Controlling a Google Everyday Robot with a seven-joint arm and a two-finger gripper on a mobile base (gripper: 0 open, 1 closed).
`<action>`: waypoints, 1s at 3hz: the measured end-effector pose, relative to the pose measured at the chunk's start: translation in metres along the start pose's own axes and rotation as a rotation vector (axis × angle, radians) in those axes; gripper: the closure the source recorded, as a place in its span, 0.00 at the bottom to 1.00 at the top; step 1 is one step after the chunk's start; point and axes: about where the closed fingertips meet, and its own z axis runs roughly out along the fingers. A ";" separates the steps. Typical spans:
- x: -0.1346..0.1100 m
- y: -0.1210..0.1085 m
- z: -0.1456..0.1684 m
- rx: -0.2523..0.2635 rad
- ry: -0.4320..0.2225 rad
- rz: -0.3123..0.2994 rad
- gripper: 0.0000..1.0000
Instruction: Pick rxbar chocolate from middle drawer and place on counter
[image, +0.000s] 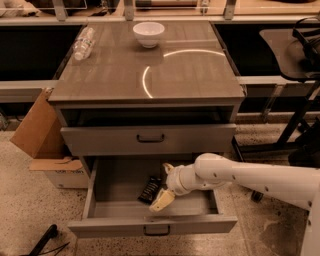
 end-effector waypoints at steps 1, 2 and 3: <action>0.000 -0.003 0.012 -0.002 -0.010 0.002 0.00; -0.004 -0.011 0.032 0.000 -0.035 0.000 0.00; -0.007 -0.023 0.070 0.018 -0.095 -0.023 0.00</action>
Offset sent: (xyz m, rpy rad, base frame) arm 0.0358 0.0349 -0.0325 0.0614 -0.0261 -0.0058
